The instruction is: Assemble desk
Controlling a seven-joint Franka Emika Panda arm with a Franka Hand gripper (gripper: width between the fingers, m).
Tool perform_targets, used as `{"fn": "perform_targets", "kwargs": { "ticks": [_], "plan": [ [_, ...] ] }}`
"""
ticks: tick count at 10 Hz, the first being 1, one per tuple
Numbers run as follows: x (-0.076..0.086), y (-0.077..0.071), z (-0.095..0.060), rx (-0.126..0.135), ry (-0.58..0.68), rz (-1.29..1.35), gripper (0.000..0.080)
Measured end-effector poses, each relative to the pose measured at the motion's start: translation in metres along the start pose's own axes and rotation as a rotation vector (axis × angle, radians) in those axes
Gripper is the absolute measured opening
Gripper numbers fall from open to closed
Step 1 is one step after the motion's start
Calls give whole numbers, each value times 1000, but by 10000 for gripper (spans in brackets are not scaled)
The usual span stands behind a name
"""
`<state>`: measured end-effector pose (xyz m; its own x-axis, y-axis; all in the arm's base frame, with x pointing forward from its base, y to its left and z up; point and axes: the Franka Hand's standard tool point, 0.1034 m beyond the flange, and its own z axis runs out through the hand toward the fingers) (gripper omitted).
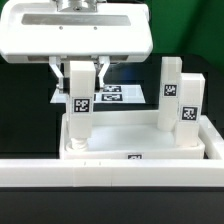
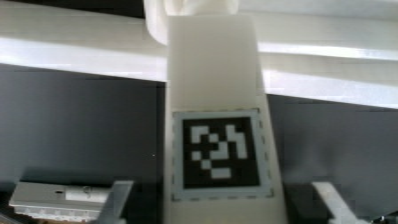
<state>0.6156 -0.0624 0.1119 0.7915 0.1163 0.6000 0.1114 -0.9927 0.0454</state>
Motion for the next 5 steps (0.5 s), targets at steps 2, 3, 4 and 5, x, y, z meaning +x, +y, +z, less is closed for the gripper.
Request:
{"fn": "perform_targets", "kwargs": {
  "ticks": [2,3,4,5],
  "plan": [
    [0,0,0,1,-1,0,291],
    [0,0,0,1,-1,0,291],
    [0,0,0,1,-1,0,291],
    [0,0,0,0,0,0,291]
  ]
}}
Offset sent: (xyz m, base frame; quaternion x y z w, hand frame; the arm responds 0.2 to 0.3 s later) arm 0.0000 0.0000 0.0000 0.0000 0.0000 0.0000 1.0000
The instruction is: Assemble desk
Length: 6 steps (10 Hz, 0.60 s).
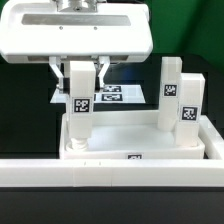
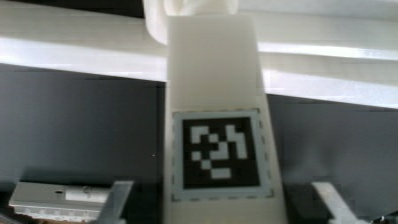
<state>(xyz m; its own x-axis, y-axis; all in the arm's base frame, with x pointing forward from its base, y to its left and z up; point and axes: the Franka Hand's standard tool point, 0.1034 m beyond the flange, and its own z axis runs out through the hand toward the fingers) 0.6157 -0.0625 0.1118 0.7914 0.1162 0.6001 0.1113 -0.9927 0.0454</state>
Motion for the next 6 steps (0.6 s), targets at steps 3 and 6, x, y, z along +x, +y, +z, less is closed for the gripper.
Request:
{"fn": "perform_targets", "kwargs": {
  "ticks": [3,6],
  "plan": [
    [0,0,0,-1,3,0,291],
    [0,0,0,0,2,1,291]
  ]
}}
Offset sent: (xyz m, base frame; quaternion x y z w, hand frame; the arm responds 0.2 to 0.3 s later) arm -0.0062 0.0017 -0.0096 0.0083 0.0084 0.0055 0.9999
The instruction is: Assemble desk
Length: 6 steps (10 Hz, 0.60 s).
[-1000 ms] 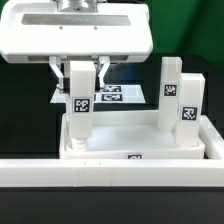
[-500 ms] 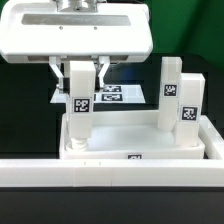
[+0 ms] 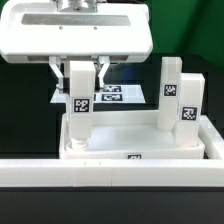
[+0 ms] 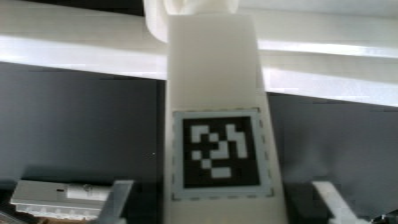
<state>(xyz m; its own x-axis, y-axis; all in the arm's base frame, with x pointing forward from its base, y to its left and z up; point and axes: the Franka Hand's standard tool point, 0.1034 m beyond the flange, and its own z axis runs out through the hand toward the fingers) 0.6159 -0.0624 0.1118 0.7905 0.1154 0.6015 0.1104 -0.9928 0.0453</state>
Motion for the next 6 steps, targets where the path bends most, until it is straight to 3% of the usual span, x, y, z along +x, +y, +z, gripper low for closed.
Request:
{"fn": "perform_targets", "kwargs": {
  "ticks": [6],
  "plan": [
    [-3,6,-1,-7,-1,20,291]
  ]
}}
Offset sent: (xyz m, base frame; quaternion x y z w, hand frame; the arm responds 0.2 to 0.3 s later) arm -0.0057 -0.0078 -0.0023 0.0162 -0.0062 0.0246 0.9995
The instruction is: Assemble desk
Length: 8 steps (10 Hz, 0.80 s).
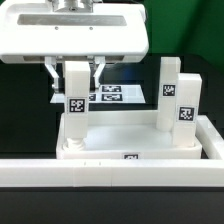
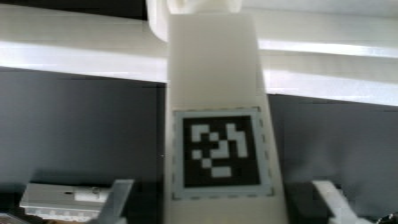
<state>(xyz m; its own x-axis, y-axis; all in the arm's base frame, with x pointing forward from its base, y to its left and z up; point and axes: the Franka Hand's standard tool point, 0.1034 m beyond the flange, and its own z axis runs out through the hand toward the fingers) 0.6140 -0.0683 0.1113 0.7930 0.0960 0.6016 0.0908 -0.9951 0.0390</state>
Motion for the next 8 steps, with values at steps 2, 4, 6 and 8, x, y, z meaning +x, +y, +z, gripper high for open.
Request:
{"fn": "perform_targets", "kwargs": {
  "ticks": [2,4,6,8],
  "plan": [
    [0,0,0,2,-3,0,291],
    [0,0,0,2,-3,0,291],
    [0,0,0,2,-4,0,291],
    [0,-2,-3,14,-28,-6,291]
  ]
}}
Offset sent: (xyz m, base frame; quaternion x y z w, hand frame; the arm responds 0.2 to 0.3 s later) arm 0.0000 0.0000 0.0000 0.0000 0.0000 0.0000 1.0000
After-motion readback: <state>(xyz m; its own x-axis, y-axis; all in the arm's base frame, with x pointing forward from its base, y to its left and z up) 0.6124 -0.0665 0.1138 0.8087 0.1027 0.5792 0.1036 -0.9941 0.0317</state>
